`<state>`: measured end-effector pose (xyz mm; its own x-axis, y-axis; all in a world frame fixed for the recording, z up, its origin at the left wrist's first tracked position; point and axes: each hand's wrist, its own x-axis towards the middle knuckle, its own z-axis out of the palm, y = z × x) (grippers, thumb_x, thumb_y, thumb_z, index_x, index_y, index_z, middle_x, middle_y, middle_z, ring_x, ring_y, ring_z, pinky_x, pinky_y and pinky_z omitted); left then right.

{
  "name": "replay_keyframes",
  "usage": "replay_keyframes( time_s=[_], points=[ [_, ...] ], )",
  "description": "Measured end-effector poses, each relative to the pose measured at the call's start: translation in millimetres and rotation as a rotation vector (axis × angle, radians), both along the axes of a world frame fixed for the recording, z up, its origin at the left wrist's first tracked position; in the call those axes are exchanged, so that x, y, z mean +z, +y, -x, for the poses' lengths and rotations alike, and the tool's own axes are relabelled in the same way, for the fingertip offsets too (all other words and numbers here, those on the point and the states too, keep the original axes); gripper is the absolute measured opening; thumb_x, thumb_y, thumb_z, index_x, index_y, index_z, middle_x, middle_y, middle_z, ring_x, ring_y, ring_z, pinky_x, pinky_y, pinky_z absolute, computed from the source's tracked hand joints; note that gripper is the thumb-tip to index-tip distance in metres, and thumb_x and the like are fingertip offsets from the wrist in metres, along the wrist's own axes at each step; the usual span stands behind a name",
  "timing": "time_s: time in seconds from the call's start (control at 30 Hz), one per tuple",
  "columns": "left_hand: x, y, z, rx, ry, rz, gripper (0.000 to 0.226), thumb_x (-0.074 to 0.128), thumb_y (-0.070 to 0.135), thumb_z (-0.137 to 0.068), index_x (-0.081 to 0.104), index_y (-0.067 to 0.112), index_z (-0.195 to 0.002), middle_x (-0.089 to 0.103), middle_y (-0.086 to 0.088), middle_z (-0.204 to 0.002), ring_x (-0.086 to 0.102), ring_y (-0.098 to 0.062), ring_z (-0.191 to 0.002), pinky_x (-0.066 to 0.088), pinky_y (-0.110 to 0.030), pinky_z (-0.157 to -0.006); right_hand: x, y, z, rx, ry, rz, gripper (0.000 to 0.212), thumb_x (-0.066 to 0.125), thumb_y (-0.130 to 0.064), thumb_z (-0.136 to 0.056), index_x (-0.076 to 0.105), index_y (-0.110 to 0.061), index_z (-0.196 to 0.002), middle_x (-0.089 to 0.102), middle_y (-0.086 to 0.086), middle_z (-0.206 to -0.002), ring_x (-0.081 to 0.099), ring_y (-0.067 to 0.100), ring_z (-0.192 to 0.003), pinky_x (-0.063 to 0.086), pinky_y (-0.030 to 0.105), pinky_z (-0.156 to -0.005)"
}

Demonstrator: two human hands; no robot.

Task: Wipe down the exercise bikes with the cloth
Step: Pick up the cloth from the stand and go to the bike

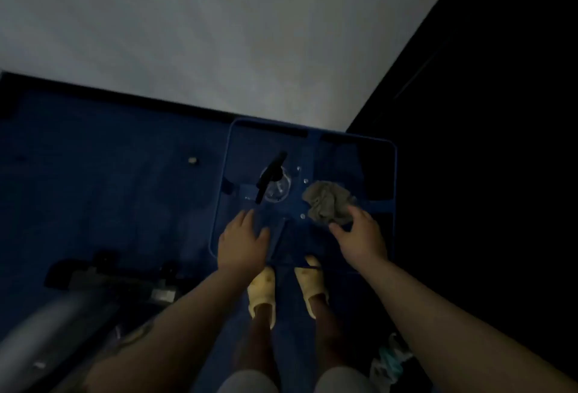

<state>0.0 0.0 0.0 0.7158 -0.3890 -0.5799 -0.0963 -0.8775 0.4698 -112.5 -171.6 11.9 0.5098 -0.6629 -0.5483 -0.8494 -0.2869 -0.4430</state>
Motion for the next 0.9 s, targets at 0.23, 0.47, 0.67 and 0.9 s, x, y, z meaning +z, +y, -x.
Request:
replay_keyframes(
  time_s=[0.23,0.47,0.67,0.9],
  points=[
    [-46,-20,4,0.159,0.003,0.073,0.053,0.047,0.030,-0.092,0.037,0.011,-0.140,0.037,-0.008,-0.149,0.032,-0.024,-0.137,0.025,-0.042,-0.112,-66,-11,-30,-0.118,0.113,-0.021,0.045,0.060,-0.044,-0.086,0.056,-0.012,-0.117,0.057,0.010,-0.122,0.053,0.030,-0.112,0.051,0.047,-0.086],
    [-51,-19,8,0.193,-0.027,0.095,0.052,0.046,0.031,-0.092,0.039,0.012,-0.139,0.040,-0.006,-0.147,0.034,-0.023,-0.135,0.027,-0.043,-0.111,-73,-4,-42,-0.067,0.075,0.083,0.022,0.067,-0.033,-0.082,0.063,-0.012,-0.087,0.064,0.010,-0.105,0.050,0.027,-0.108,0.048,0.044,-0.088],
    [-17,-15,6,0.219,-0.053,0.144,0.051,0.051,0.026,-0.091,0.041,0.012,-0.138,0.042,-0.006,-0.145,0.037,-0.021,-0.133,0.029,-0.040,-0.110,-34,-1,-36,0.020,-0.093,0.164,0.017,0.065,-0.030,-0.083,0.055,-0.017,-0.083,0.055,0.003,-0.100,0.046,0.021,-0.099,0.040,0.033,-0.077],
    [56,1,-9,0.188,-0.186,0.143,0.051,0.051,0.028,-0.091,0.040,0.013,-0.139,0.040,-0.005,-0.146,0.036,-0.021,-0.135,0.028,-0.042,-0.111,49,16,-33,0.029,-0.281,0.149,0.017,0.056,-0.033,-0.089,0.040,-0.027,-0.088,0.059,-0.003,-0.080,0.059,0.018,-0.072,0.048,0.036,-0.056]
  ],
)
